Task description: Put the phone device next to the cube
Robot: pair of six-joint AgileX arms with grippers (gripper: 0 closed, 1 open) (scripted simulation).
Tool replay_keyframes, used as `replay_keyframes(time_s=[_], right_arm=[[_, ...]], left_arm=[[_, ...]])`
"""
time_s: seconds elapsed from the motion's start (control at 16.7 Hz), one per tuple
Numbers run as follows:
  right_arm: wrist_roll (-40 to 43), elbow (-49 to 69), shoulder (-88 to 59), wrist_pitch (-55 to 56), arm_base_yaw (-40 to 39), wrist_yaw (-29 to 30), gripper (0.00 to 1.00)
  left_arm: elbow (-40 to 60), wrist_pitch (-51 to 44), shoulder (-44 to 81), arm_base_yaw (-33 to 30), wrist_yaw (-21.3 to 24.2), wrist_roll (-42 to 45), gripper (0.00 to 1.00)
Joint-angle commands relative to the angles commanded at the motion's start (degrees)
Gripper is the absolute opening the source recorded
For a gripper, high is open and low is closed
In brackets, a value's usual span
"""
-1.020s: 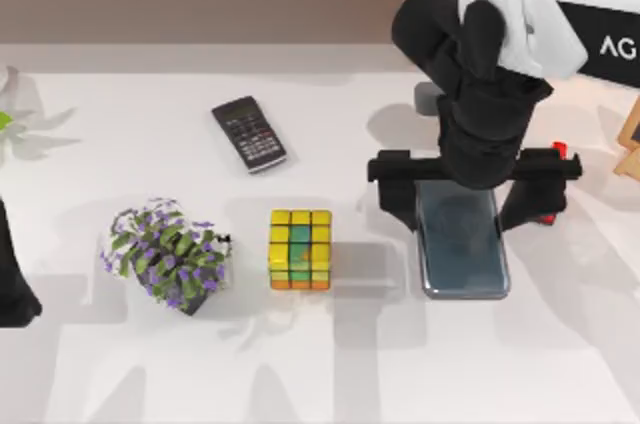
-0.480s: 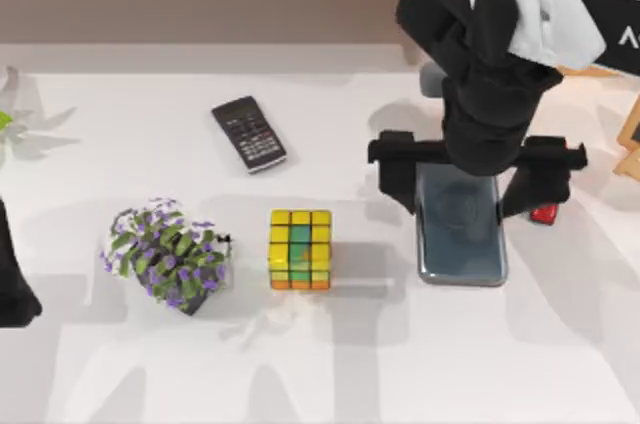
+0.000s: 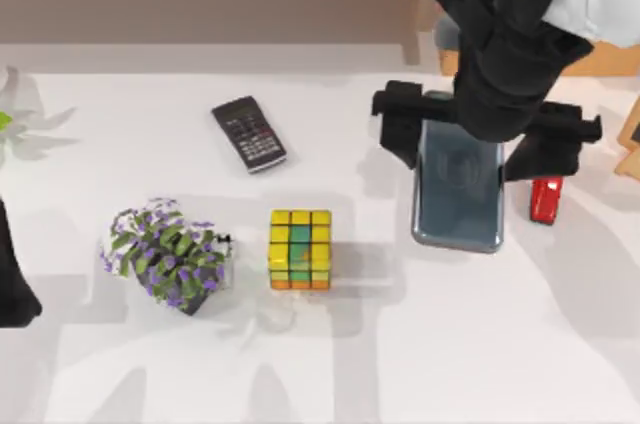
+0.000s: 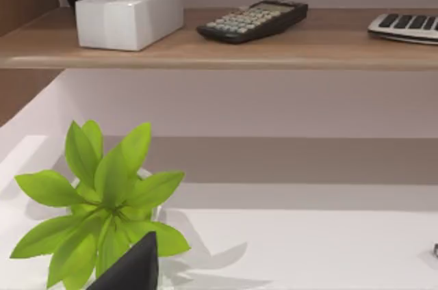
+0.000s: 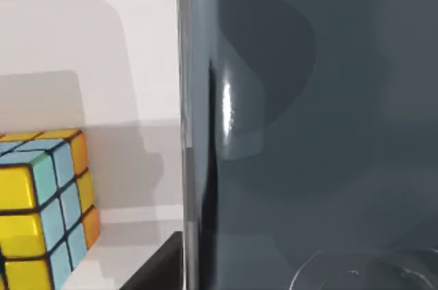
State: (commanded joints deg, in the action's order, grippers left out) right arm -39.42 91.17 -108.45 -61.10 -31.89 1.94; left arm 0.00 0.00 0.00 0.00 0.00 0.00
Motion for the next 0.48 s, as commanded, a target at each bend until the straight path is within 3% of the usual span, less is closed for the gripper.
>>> replay_keyframes(time_s=[0.48], right_arm=[[-2.5,1.1,4.2,2.6,0.2,0.8,0.00]], left_arm=[[0.0,0.0,0.0,0.0,0.0,0.0,1.00]])
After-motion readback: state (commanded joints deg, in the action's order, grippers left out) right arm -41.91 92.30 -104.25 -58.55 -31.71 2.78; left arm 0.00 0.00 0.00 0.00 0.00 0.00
